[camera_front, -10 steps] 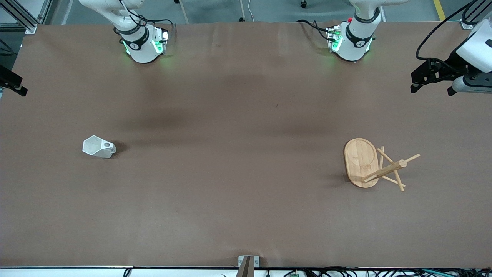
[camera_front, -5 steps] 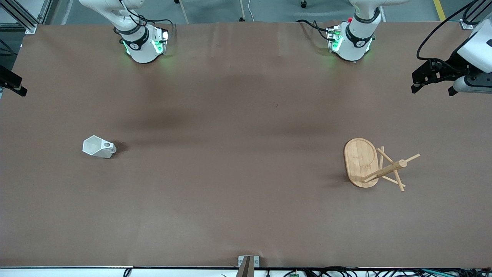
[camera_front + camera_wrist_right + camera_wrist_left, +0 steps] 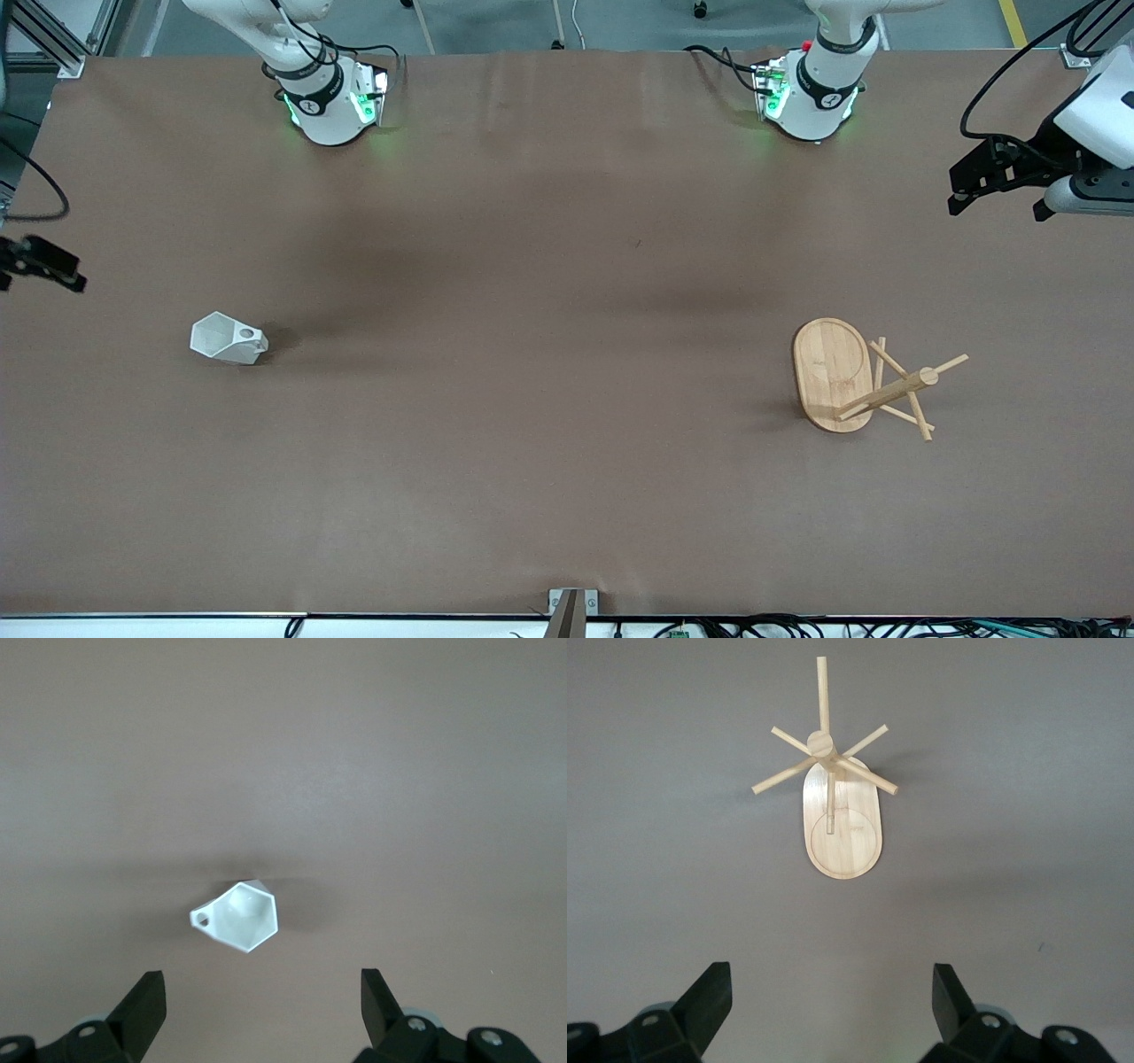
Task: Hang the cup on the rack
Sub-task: 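Reach the right gripper down to the white cup and close on it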
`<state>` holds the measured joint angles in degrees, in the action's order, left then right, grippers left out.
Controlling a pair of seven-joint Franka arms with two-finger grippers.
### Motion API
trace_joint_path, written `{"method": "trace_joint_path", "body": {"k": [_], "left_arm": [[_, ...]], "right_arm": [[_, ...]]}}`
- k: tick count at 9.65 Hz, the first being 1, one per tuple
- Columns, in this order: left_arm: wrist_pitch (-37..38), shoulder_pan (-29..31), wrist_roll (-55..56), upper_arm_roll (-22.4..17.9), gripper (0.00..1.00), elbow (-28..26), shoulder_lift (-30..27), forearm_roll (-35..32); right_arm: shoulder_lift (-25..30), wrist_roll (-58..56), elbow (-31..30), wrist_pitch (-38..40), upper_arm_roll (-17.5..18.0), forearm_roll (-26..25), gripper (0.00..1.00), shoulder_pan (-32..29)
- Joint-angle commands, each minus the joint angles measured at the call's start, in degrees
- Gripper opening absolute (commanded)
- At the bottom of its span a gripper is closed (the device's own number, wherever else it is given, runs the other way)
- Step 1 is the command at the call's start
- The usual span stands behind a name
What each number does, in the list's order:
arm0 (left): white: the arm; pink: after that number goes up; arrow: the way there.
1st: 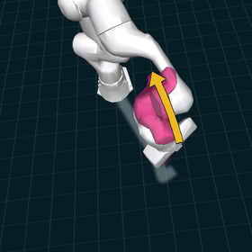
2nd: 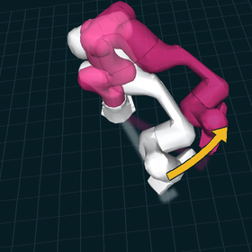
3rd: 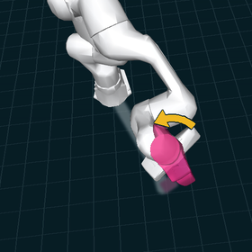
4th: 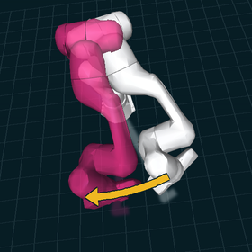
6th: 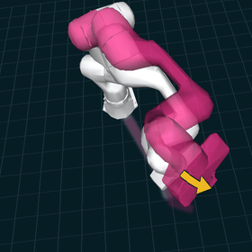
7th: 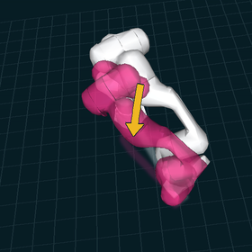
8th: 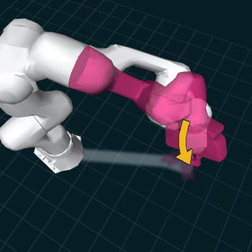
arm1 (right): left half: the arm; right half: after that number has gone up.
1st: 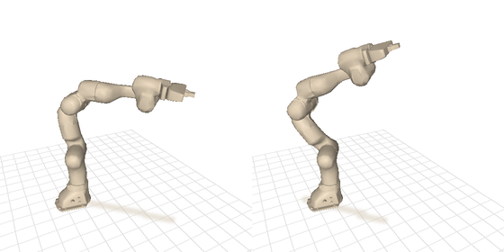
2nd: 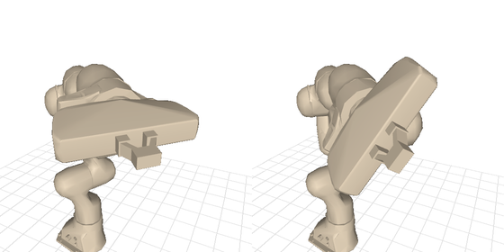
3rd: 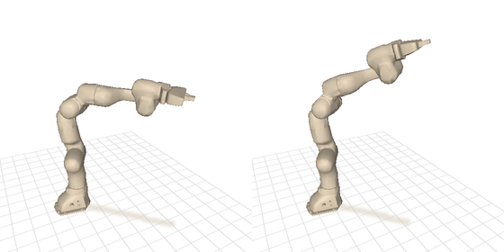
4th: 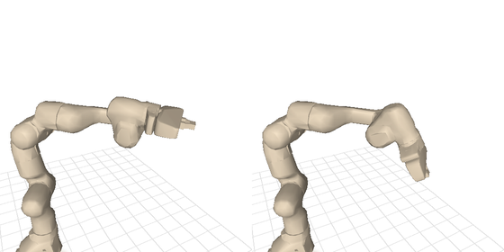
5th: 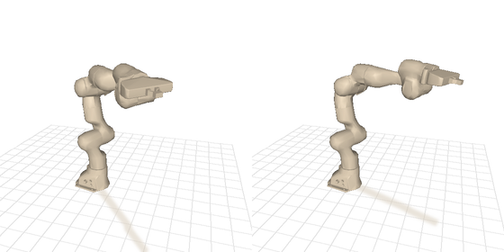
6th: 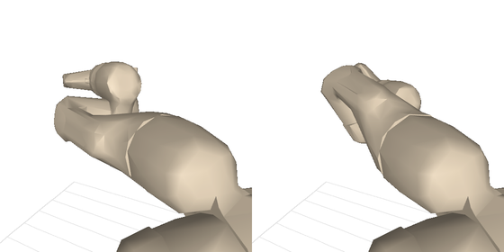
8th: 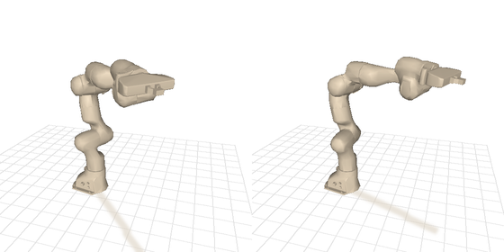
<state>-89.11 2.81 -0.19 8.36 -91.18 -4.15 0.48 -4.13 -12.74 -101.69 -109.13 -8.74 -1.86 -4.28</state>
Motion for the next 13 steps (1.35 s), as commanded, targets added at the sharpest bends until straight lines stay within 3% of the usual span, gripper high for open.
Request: {"method": "trace_joint_path", "body": {"k": [1, 6, 11, 12, 13], "left_arm": [[0.69, 0.01, -0.87, 0.16, 1.0, -0.14, 1.34, 0.14], [0.69, 0.09, -1.04, 0.16, 1.0, -0.14, 1.34, 0.14], [0.69, 0.18, -1.13, 0.16, 1.0, -0.14, 1.34, 0.14], [0.69, 0.09, -1.13, 0.16, 1.0, -0.14, 1.34, 0.14], [0.69, 0.18, -1.13, 0.16, 1.0, -0.14, 1.34, 0.14]], "right_arm": [[-1.48, -2.89, -7.62, -8.95, 0.31, 0.63, 0.97, -0.81], [-9.92, -4.04, -17.39, -25.84, 0.39, 0.72, 0.9, -1.43], [-13.44, -20.54, -21.1, -29.54, 0.22, 13.27, 0.87, -2.56], [-14.32, -20.91, -21.1, -30.69, 0.22, 13.81, 0.76, -2.66], [-14.5, -20.92, -21.1, -30.7, 0.22, 13.81, 0.59, -2.75]]}}
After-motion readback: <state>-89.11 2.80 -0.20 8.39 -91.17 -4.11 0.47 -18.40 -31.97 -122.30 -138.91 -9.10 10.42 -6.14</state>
